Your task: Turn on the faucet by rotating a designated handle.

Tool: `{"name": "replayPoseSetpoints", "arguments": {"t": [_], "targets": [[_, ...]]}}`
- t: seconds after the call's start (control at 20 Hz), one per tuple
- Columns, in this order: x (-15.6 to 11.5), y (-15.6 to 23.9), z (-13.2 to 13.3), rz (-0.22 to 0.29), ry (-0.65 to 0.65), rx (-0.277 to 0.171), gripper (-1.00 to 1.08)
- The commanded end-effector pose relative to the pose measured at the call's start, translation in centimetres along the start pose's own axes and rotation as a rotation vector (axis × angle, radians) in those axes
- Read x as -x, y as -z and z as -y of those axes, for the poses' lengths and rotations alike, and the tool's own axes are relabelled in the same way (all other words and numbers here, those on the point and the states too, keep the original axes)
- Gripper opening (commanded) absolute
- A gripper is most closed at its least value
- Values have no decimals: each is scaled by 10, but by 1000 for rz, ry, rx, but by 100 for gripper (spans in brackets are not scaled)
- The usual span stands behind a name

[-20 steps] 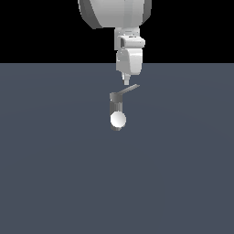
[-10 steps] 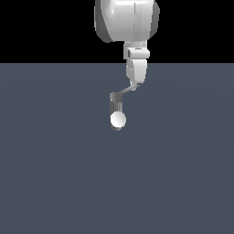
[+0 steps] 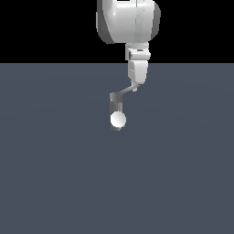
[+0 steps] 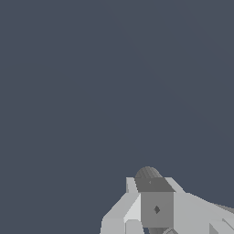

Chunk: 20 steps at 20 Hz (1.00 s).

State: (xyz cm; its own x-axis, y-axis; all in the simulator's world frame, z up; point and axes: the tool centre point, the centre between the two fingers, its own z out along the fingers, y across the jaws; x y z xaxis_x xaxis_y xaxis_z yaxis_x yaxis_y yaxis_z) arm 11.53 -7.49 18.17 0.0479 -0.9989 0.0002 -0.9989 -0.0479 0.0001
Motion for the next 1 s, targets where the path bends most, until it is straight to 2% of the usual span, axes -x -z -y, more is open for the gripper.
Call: {"name": "replayPoseSetpoints", "arguments": {"t": [0.0,0.95], "targets": [[0,0,-3,0,0,0,-100],[-5,0,-54,0,0,0,-100]]}}
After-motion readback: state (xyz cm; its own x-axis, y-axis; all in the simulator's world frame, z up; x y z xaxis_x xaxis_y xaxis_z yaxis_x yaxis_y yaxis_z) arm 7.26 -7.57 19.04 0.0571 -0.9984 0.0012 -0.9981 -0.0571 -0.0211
